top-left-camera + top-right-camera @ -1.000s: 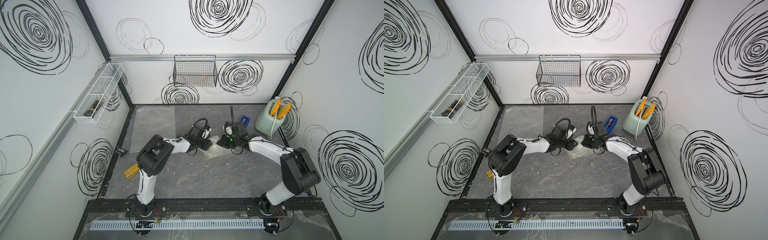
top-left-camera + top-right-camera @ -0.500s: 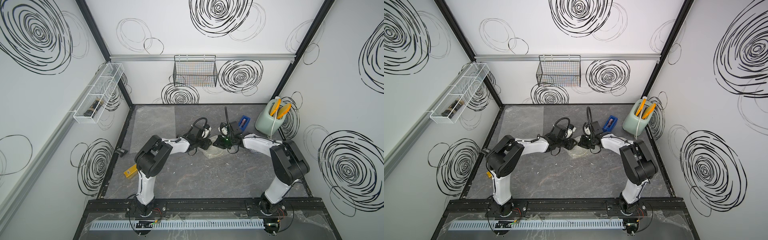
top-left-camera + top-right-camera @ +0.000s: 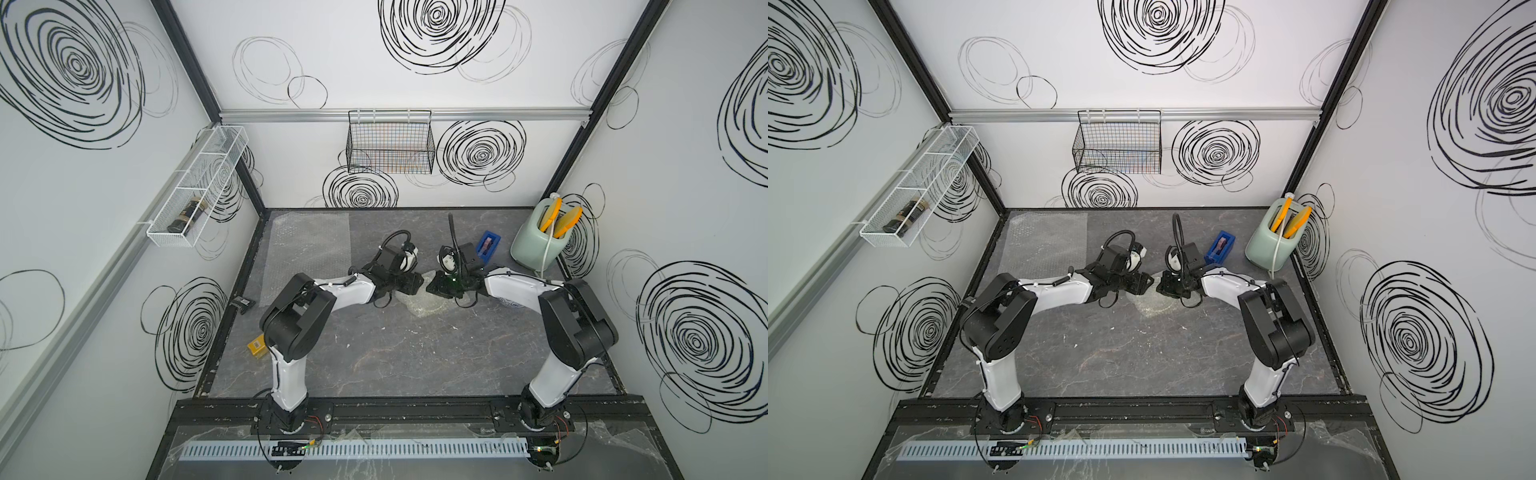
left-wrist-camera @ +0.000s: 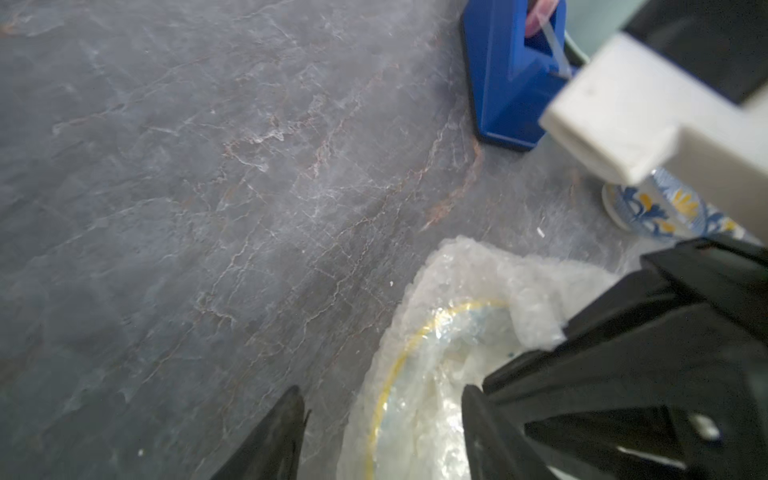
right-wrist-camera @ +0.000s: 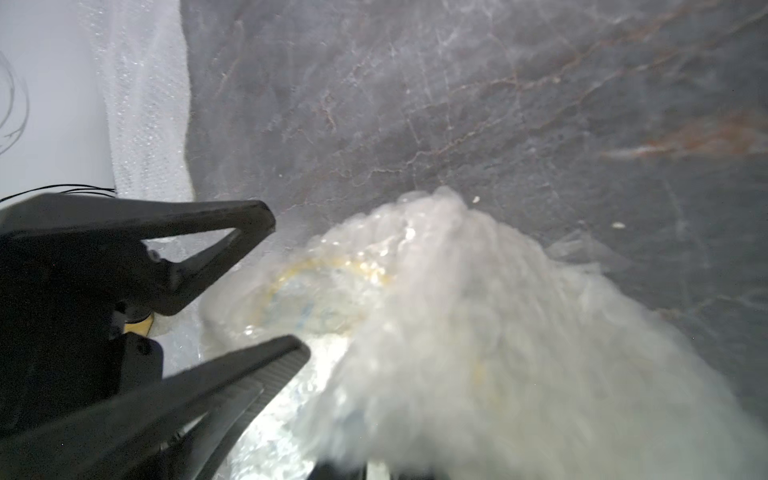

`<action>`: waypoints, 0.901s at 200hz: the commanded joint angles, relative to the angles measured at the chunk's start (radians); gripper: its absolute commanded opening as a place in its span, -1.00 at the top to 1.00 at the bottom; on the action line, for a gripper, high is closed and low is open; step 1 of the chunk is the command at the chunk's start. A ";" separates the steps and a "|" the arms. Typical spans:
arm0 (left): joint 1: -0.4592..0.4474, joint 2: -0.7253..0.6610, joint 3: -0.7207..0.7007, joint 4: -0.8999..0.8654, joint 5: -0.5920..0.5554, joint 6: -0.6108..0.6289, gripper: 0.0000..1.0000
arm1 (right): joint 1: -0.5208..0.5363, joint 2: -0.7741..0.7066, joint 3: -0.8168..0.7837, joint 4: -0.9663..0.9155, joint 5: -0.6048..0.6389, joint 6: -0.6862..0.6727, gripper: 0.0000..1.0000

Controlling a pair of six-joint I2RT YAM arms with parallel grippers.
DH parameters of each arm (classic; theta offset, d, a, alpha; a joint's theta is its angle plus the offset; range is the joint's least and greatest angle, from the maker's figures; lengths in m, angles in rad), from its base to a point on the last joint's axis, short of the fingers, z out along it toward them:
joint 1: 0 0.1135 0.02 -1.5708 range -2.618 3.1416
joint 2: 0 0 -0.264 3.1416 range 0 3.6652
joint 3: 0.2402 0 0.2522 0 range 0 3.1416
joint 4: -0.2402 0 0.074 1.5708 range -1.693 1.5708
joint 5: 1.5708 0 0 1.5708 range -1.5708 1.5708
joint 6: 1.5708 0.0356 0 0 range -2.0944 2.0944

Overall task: Wrap bowls in bubble wrap
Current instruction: Stick the tape on the bubble wrap.

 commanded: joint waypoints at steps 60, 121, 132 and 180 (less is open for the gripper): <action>0.064 -0.328 -0.112 -0.054 -0.208 -0.209 -0.79 | -0.057 -0.385 -0.114 -0.061 0.030 -0.089 -0.15; 0.073 -0.630 -0.401 -0.015 -0.193 -0.262 -0.86 | -0.006 -0.527 -0.431 0.158 0.009 0.068 -0.40; 0.071 -0.672 -0.441 -0.014 -0.183 -0.269 -0.86 | 0.006 -0.505 -0.444 0.218 -0.012 0.121 -0.40; 0.056 -0.831 -0.551 -0.052 -0.171 -0.290 -0.87 | 0.047 -0.308 -0.398 0.327 -0.003 0.236 -0.38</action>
